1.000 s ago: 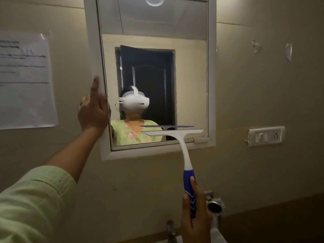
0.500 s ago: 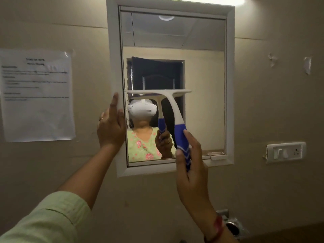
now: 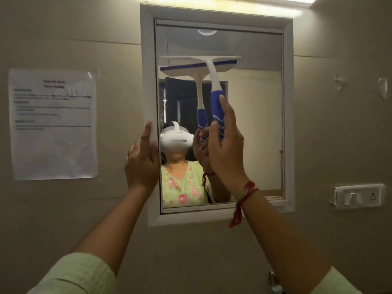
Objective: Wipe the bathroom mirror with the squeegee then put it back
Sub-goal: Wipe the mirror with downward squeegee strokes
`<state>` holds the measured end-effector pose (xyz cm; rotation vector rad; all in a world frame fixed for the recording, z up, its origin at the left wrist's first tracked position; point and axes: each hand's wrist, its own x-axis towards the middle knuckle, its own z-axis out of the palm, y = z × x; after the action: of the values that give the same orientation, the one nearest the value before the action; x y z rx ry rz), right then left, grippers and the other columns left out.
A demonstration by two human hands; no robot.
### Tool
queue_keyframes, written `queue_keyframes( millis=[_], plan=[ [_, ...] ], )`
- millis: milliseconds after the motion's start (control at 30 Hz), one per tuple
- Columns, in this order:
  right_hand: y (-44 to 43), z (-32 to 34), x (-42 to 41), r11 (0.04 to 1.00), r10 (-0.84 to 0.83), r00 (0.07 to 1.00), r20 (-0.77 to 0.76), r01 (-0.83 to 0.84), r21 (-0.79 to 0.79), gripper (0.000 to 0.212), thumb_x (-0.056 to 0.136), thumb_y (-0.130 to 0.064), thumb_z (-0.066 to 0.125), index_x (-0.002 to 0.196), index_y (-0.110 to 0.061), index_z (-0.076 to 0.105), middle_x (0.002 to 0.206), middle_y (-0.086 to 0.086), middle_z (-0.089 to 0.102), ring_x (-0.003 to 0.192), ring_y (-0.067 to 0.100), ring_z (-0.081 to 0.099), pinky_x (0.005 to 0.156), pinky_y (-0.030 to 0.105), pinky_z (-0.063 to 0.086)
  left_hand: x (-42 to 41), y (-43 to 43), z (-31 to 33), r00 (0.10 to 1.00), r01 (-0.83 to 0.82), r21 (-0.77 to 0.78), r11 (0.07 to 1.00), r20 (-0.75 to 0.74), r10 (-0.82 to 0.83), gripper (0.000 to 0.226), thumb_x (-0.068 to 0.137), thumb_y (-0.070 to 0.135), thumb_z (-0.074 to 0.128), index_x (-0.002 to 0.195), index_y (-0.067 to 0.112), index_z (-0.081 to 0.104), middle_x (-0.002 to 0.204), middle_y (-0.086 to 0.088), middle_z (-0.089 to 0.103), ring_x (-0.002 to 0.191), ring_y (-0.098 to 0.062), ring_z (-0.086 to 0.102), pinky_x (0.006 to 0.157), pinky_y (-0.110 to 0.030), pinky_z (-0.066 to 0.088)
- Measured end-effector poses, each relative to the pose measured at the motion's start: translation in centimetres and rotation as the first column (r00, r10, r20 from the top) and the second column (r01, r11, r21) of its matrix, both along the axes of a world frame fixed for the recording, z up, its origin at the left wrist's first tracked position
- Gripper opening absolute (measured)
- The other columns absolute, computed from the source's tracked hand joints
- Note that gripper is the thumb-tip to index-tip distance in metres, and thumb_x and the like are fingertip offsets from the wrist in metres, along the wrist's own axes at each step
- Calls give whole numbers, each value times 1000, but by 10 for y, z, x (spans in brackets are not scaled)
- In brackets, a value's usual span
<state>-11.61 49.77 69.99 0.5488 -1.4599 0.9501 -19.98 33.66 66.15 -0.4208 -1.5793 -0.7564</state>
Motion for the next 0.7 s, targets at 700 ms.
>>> queue_keyframes(
  millis=[700],
  plan=[
    [-25, 74, -30, 996, -77, 977, -197, 67, -56, 40, 95, -17, 38, 135, -9, 36, 125, 12, 55, 96, 18, 60, 78, 18, 48, 0, 1, 2, 998, -39, 9, 999, -44, 40, 47, 96, 35, 29, 142, 25, 31, 100, -11, 65, 88, -31, 59, 66, -31, 37]
  ],
)
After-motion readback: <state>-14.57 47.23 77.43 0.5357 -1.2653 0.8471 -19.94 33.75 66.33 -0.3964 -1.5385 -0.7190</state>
